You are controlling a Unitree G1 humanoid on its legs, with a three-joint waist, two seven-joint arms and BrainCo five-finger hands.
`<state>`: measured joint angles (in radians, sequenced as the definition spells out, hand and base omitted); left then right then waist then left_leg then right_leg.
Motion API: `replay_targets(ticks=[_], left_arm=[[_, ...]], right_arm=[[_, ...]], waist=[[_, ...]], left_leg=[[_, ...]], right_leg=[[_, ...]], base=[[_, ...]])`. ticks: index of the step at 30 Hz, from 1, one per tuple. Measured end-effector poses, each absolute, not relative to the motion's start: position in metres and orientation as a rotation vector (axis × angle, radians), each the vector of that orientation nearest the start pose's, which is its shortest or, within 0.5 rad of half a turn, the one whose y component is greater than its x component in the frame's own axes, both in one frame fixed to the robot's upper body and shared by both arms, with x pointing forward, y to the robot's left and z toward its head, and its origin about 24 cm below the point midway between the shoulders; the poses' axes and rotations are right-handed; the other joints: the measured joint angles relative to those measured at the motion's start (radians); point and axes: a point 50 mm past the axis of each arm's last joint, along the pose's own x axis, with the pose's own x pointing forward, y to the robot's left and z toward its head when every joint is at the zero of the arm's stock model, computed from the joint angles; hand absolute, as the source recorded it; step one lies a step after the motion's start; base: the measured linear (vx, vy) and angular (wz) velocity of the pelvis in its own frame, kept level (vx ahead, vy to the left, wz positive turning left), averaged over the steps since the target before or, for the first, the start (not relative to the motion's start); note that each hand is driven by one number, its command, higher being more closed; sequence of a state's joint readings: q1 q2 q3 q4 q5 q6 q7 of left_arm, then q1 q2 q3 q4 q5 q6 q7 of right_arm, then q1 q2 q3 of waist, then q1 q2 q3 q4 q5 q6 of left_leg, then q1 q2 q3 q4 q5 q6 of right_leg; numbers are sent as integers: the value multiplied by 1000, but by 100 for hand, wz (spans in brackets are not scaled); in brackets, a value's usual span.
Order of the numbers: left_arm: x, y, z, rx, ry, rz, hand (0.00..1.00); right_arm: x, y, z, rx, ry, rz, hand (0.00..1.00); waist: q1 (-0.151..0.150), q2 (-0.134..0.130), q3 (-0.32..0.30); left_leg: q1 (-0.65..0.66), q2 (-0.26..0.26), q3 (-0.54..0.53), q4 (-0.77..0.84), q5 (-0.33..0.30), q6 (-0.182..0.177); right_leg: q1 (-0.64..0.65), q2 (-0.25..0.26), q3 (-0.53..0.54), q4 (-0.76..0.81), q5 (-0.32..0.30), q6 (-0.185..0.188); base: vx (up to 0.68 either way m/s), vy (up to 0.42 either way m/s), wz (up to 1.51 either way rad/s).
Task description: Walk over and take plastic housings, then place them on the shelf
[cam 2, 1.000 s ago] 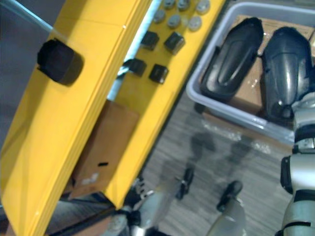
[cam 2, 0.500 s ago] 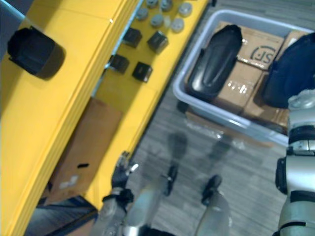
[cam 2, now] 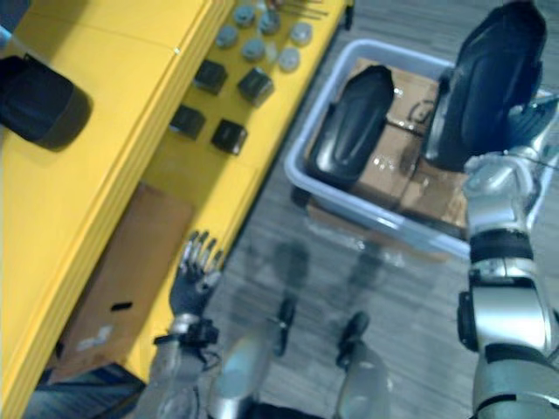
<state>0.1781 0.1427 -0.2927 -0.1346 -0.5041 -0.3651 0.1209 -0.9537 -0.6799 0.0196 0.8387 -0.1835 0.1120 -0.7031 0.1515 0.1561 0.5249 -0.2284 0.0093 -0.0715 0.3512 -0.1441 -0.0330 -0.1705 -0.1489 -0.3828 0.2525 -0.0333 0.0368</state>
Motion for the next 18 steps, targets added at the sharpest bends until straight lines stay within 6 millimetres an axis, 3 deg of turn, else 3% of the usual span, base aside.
replay_targets(ticks=[2, 6, 12, 14, 18], left_arm=[[215, 129, 62, -439, -224, -86, 0], [233, 118, 77, -411, -240, -162, 0], [286, 107, 92, -301, -220, -213, 0], [310, 105, 106, -254, -236, -202, 0], [337, 102, 133, -227, -274, -162, 0]], right_arm=[[362, -318, 237, -691, -303, -1013, 100], [368, -295, 233, -675, -360, -970, 100], [373, -256, 243, -697, -518, -848, 100], [375, -245, 244, -691, -554, -816, 100], [378, -231, 242, -688, -575, -771, 100]], waist=[[-1, -1, 0], [-3, -43, -8], [-28, -112, -24], [-39, -142, -23], [-62, -156, -26]], left_leg=[[1, 3, 3, -8, 7, 0], [0, 14, 19, -10, 13, -2], [-24, 25, 71, -5, 18, 0], [-42, 32, 87, 9, 18, 1], [-56, 38, 115, 25, 15, 4]], right_leg=[[3, 6, 2, -20, 20, -3], [13, 25, 16, -65, 48, -8], [-10, 41, 59, -117, 98, -14], [-25, 51, 80, -132, 120, -16], [-42, 56, 106, -140, 139, -15]], base=[[-37, 2, -7], [-54, -8, -14], [-75, 25, -23], [-68, 45, -27], [-37, 43, -21]])
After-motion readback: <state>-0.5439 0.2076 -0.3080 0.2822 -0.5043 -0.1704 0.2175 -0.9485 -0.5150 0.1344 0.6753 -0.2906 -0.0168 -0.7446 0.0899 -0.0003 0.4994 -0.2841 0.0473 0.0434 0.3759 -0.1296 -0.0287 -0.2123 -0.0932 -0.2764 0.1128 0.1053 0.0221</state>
